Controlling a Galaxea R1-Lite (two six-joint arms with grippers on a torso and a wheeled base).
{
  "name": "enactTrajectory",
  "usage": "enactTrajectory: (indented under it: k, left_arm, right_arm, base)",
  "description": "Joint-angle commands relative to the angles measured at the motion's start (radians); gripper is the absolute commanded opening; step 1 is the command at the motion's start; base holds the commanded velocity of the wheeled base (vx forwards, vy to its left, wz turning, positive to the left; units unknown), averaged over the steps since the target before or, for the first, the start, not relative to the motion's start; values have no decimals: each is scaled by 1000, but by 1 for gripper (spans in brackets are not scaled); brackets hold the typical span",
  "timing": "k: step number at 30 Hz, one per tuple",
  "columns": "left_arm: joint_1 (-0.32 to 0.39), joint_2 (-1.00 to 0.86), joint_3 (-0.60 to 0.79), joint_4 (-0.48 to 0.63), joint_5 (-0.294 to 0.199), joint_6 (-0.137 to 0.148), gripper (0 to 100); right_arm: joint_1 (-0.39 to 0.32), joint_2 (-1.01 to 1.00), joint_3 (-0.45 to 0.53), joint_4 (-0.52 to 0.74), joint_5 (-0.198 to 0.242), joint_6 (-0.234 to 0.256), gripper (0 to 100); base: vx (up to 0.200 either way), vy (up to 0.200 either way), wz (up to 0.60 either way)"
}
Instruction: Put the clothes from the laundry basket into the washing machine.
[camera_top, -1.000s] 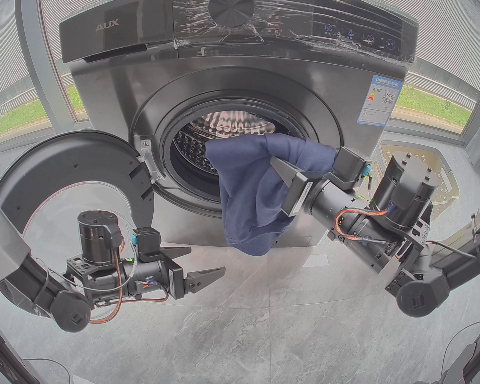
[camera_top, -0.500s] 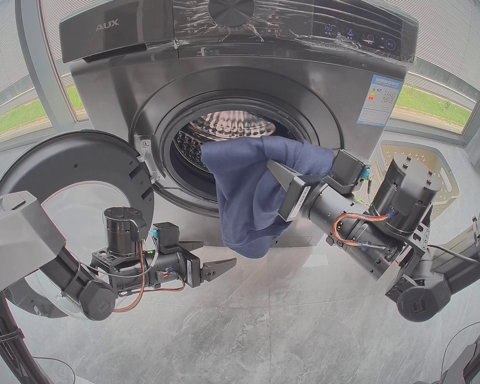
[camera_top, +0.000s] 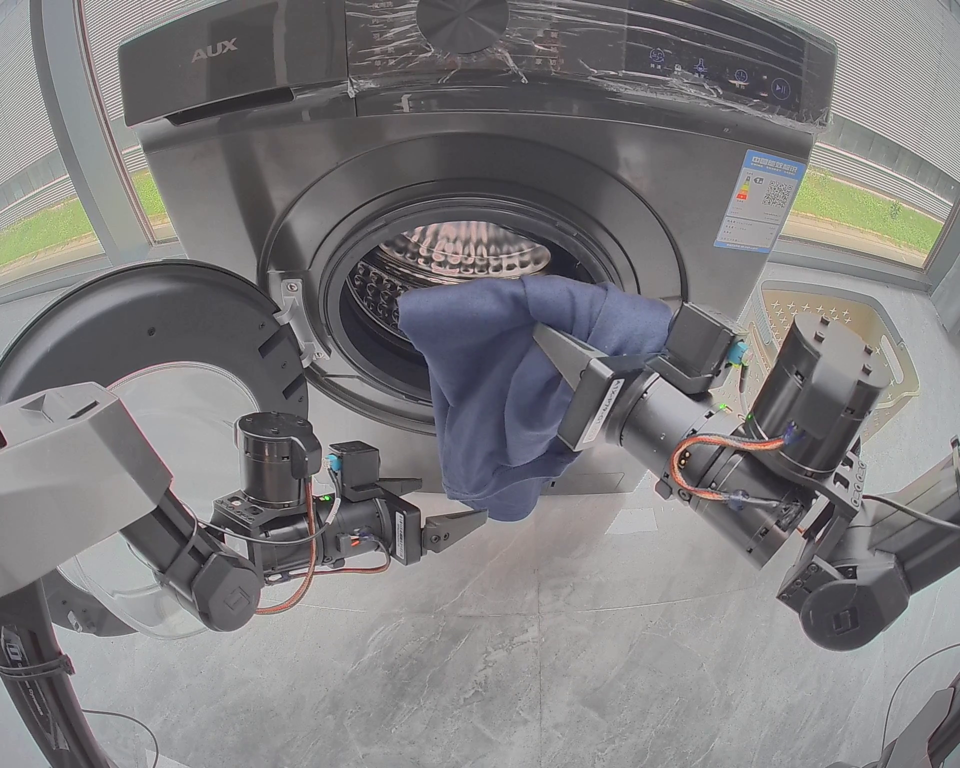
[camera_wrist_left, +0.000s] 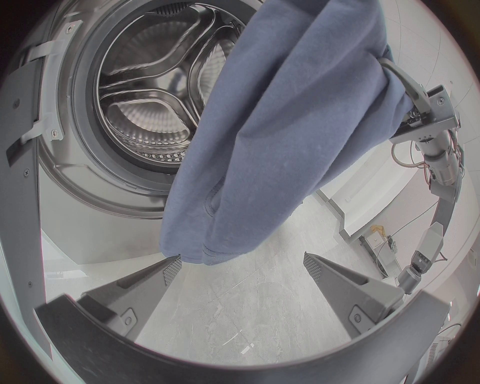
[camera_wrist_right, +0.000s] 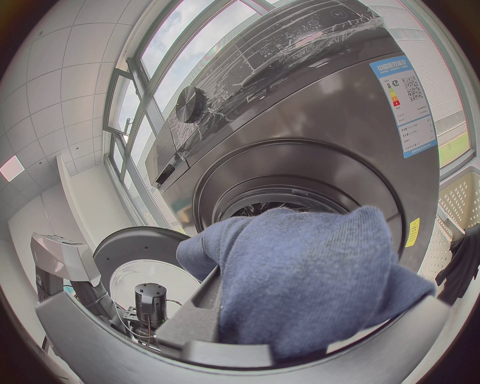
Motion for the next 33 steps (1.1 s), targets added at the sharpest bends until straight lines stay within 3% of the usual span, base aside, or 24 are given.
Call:
enactTrajectory:
  k: [1, 23, 24, 33]
  left_arm:
    - [-14, 29, -17, -11, 1, -2, 100]
    - [-43, 137, -99, -114, 31, -5, 100]
    - [-43, 140, -97, -125, 31, -5, 0]
    - [-51, 137, -46, -221, 51, -5, 0]
  right_arm:
    - [8, -9, 0, 2, 0, 0, 0]
    - [20, -17, 34, -1, 0, 1, 0]
    - [20, -17, 37, -1, 0, 1, 0]
    - [5, -15, 49, -1, 1, 0, 0]
  base:
    - [0, 0, 0]
    - [0, 0, 0]
    - [0, 0, 0]
    - [0, 0, 0]
